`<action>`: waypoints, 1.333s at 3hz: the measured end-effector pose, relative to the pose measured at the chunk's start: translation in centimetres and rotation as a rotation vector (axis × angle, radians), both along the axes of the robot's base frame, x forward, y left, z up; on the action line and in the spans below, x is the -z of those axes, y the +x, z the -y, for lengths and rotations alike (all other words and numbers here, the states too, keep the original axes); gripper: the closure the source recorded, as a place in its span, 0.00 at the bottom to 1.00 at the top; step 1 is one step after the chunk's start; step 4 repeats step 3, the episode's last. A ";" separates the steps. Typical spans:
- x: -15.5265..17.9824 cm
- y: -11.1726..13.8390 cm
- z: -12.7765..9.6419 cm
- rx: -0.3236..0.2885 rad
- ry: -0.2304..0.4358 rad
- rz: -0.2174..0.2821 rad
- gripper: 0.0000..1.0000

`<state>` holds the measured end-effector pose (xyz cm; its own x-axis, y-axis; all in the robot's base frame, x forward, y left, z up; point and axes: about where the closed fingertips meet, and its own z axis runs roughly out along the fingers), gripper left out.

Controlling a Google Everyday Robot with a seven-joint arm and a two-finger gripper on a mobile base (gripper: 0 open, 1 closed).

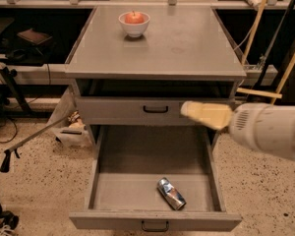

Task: Place redbull can into middle drawer

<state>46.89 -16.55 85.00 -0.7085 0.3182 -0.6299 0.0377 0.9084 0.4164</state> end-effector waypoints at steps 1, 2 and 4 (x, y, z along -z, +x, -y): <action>-7.5 -2.1 4.6 0.184 0.094 0.144 0.00; -11.6 -3.5 7.6 0.298 0.190 0.230 0.00; -11.8 -3.6 7.1 0.306 0.238 0.226 0.00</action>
Offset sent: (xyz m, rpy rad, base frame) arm -0.0725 -0.1219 0.1623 0.3253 -0.3368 -0.4382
